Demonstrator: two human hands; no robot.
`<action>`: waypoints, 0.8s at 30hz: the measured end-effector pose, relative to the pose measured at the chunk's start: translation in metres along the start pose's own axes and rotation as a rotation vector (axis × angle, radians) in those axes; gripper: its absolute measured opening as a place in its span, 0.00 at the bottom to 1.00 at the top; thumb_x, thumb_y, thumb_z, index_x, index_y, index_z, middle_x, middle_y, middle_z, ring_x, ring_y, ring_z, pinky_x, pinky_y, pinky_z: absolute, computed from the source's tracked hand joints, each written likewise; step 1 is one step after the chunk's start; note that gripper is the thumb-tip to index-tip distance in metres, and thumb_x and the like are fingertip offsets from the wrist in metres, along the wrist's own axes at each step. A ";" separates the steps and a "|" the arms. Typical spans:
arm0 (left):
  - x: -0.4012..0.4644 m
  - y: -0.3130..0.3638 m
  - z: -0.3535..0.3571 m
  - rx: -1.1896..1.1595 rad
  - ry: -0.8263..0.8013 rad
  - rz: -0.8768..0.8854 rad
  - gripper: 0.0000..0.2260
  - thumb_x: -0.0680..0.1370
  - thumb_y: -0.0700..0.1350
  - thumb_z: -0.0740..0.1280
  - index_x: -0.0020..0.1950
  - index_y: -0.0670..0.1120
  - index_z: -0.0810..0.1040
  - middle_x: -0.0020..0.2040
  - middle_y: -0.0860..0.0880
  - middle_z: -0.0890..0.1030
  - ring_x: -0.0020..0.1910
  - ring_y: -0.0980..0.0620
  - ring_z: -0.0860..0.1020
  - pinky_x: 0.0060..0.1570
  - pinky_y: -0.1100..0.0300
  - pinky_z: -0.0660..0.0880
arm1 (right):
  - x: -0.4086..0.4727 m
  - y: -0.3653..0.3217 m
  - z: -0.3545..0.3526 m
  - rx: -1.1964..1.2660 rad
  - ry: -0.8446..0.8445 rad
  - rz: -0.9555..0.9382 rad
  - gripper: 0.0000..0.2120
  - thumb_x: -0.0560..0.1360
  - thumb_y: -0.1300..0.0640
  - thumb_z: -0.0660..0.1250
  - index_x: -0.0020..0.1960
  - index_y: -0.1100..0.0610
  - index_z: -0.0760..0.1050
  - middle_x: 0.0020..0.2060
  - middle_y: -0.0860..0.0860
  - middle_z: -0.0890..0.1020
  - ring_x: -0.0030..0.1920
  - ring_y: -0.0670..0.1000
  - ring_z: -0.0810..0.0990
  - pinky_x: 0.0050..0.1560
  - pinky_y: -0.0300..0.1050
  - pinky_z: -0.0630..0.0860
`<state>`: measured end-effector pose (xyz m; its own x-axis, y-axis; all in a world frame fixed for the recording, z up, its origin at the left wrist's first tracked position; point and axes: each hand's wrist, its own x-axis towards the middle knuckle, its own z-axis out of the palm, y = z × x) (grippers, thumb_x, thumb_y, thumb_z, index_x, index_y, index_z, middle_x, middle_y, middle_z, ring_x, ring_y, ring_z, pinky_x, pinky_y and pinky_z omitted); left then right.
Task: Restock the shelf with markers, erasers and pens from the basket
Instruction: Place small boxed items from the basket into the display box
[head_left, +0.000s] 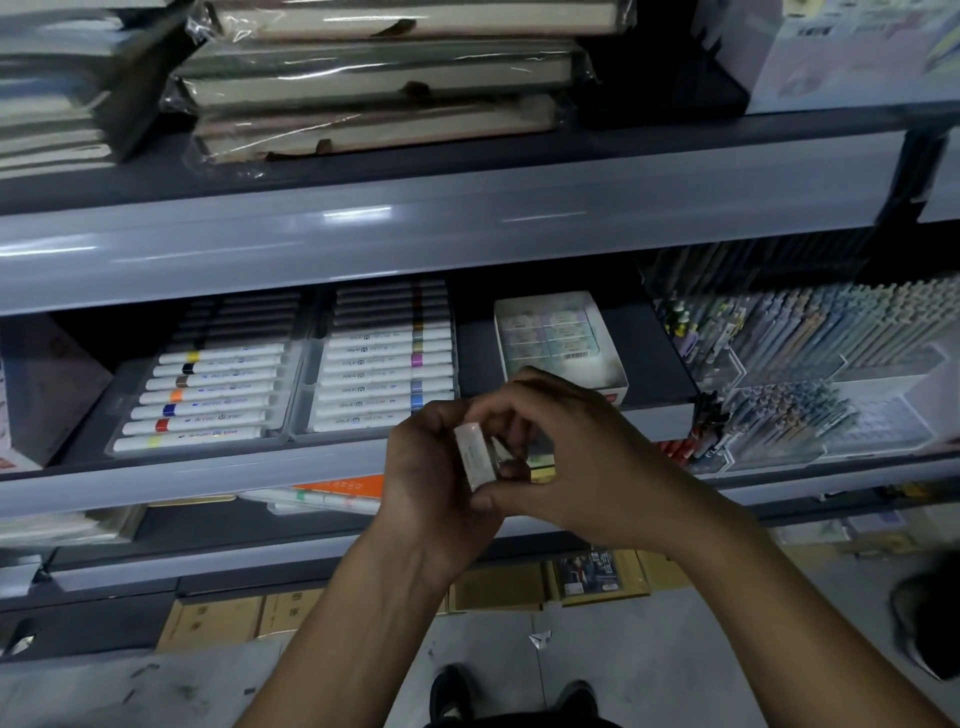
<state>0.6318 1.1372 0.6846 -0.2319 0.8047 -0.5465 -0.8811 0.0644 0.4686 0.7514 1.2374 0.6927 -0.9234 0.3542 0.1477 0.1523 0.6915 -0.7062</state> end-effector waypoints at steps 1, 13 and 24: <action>0.001 0.000 -0.001 0.010 -0.017 -0.001 0.18 0.79 0.47 0.56 0.46 0.40 0.84 0.51 0.41 0.82 0.48 0.43 0.81 0.58 0.48 0.72 | 0.000 0.001 -0.001 0.036 0.030 0.013 0.25 0.69 0.43 0.79 0.62 0.40 0.74 0.51 0.37 0.77 0.52 0.42 0.78 0.47 0.40 0.77; 0.000 -0.002 -0.007 0.347 -0.037 0.289 0.09 0.81 0.56 0.70 0.49 0.52 0.84 0.41 0.48 0.74 0.30 0.57 0.70 0.19 0.66 0.60 | -0.004 0.013 -0.014 0.621 0.193 0.147 0.17 0.82 0.65 0.66 0.66 0.49 0.80 0.51 0.51 0.87 0.47 0.53 0.87 0.53 0.50 0.85; 0.009 -0.004 -0.010 0.687 0.121 0.615 0.10 0.84 0.43 0.68 0.51 0.56 0.85 0.33 0.56 0.77 0.28 0.57 0.69 0.24 0.65 0.64 | 0.000 0.025 -0.030 0.421 0.299 0.258 0.15 0.81 0.62 0.68 0.57 0.43 0.84 0.37 0.52 0.83 0.39 0.53 0.83 0.43 0.42 0.78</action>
<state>0.6291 1.1383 0.6707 -0.6530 0.7484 -0.1161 -0.1599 0.0136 0.9870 0.7660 1.2739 0.6957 -0.7261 0.6830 0.0797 0.1498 0.2703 -0.9510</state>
